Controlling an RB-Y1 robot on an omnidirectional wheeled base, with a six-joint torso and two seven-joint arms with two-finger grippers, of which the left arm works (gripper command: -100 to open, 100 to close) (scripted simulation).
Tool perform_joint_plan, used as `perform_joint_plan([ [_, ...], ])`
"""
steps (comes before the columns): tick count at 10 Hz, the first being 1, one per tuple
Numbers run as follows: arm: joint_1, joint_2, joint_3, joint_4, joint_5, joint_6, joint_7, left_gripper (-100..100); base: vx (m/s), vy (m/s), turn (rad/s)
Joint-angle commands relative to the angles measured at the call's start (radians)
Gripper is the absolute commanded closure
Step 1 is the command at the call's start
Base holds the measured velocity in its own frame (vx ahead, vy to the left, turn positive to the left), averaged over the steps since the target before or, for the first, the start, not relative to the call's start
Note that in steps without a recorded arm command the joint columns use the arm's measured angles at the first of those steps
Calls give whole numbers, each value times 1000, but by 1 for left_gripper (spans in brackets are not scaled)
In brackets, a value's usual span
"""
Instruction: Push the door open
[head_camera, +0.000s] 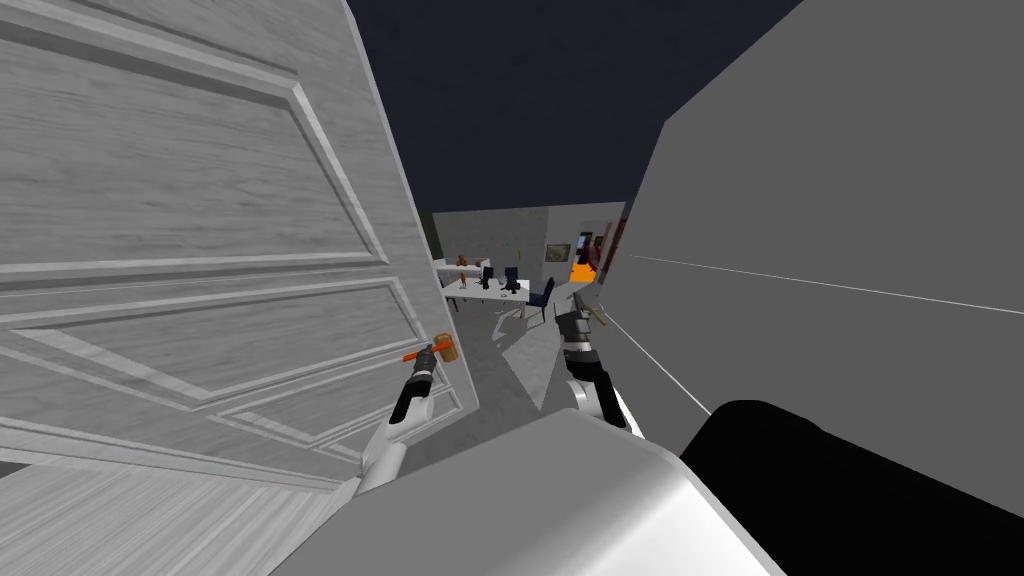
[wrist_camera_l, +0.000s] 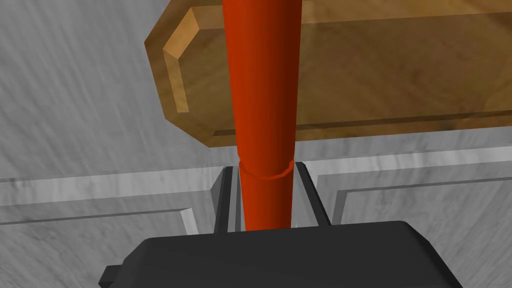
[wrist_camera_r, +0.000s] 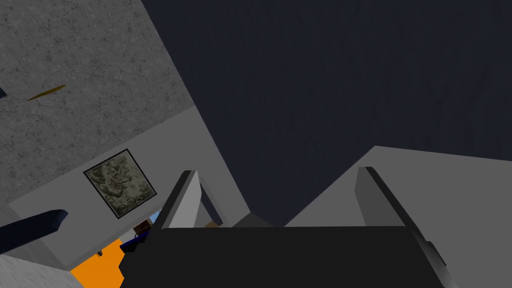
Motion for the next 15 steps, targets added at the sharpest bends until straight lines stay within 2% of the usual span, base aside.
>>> perform_joint_plan([
  [1, -6, 6, 19, -1, 2, -4, -3, 100, 167, -70, 47],
  [15, -8, 21, 181, 23, 25, -12, -34, 100, 190, -55, 64],
])
